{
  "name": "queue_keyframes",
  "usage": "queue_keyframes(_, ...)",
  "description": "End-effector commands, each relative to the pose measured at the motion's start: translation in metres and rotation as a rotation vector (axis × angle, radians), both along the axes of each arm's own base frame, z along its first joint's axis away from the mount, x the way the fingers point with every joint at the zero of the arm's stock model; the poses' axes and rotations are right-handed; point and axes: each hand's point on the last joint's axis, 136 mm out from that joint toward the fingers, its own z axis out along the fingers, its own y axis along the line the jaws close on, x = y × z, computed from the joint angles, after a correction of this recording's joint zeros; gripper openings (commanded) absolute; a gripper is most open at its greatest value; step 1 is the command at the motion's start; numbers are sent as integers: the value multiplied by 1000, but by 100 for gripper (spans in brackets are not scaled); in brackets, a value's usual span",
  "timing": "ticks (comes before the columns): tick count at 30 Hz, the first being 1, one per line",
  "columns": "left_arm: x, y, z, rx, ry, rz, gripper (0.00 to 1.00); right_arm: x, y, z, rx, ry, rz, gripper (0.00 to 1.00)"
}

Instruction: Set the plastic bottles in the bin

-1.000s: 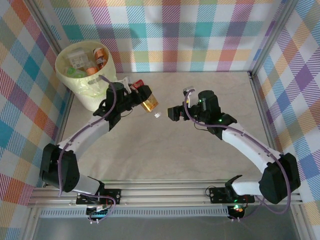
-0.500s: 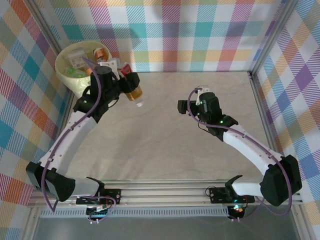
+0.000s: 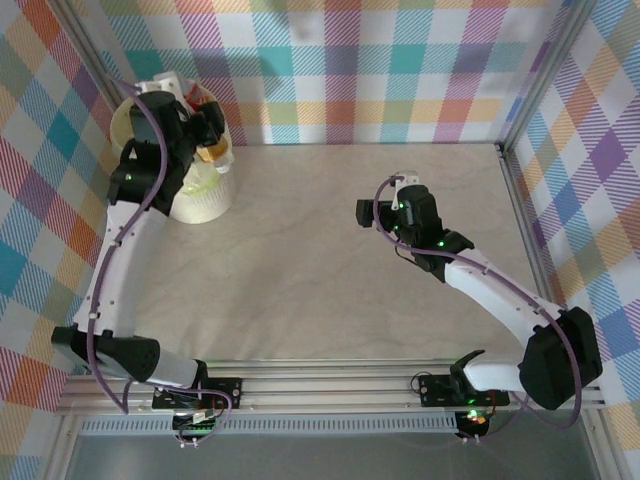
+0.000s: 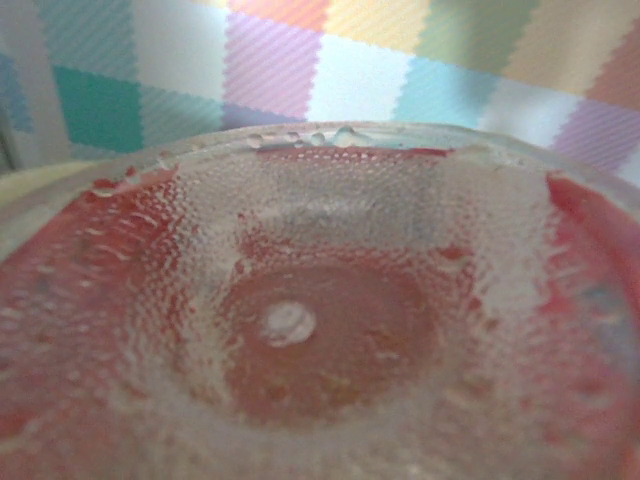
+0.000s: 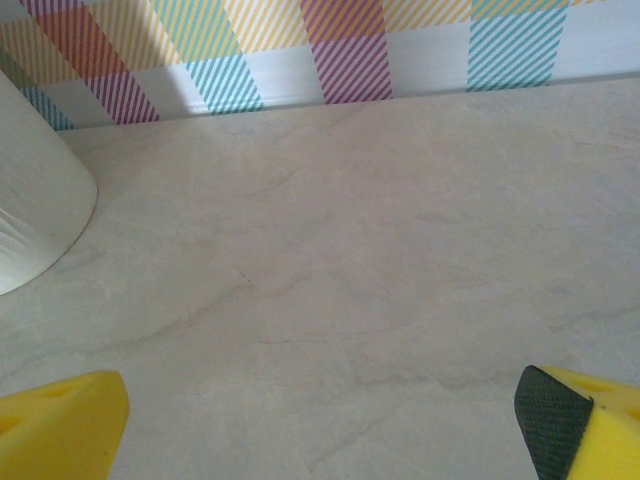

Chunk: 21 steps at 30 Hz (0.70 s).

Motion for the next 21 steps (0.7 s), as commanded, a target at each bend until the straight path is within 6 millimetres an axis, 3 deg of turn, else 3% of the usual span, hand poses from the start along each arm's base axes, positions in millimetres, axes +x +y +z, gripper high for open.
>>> queue_keyframes(1,10,31,21,100,-49,121,54,3,1,3,-10,-21,1,100)
queue_keyframes(7,49,72,41,369,-97,275,56,2,3,3,-13,-13,14,100)
queue_keyframes(15,101,93,-10,302,37,253,55,0,1,0,-24,1,10,100)
queue_keyframes(21,111,98,-54,-25,174,197,55,-1,-1,-2,-44,11,11,100)
